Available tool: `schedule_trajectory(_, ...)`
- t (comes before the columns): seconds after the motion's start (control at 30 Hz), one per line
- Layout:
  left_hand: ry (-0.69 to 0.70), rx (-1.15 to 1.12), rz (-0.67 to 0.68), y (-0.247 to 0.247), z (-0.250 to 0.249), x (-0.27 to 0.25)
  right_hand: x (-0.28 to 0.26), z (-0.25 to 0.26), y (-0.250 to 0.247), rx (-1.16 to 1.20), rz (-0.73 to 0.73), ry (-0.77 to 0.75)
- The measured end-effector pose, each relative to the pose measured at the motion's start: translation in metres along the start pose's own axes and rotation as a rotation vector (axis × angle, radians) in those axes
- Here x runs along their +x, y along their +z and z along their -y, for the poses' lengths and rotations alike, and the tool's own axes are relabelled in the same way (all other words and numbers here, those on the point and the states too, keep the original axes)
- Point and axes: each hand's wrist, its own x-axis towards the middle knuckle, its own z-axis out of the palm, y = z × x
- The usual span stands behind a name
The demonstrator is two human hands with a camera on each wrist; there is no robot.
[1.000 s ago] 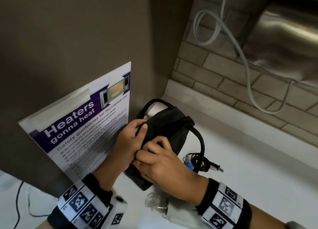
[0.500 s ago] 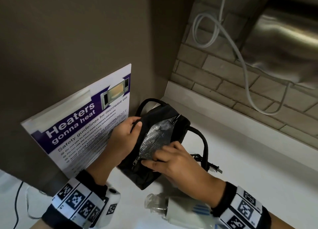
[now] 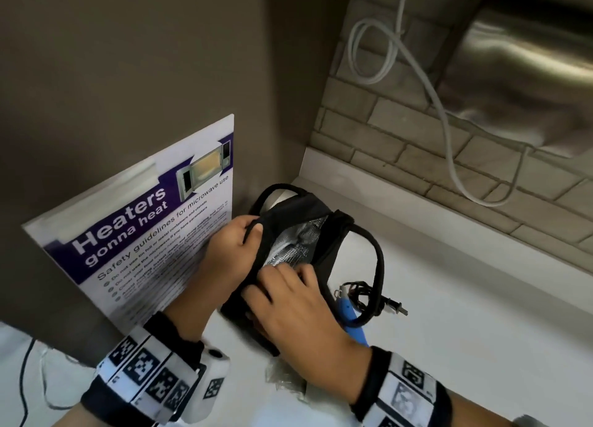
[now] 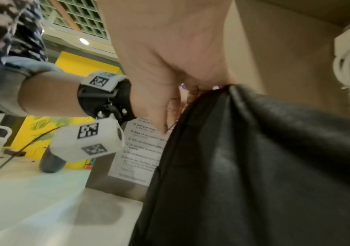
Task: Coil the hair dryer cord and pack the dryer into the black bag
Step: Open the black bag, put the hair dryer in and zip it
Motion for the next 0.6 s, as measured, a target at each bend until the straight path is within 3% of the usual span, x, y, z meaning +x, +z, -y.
schedule_trajectory(0.17, 0.006, 0.037, 0.05, -0.003, 0.007, 0.003, 0.008, 0.004, 0.015, -0.089, -0.189, 0.003)
schedule_trajectory(0.5, 0.053, 0.03, 0.084, -0.002, 0.007, 0.012, 0.004, -0.004, 0.026, -0.118, -0.288, -0.258)
schedule_trajectory(0.6, 0.029, 0.005, 0.106, 0.001, 0.006, 0.016, -0.003, 0.008, 0.044, -0.144, -0.192, -0.3)
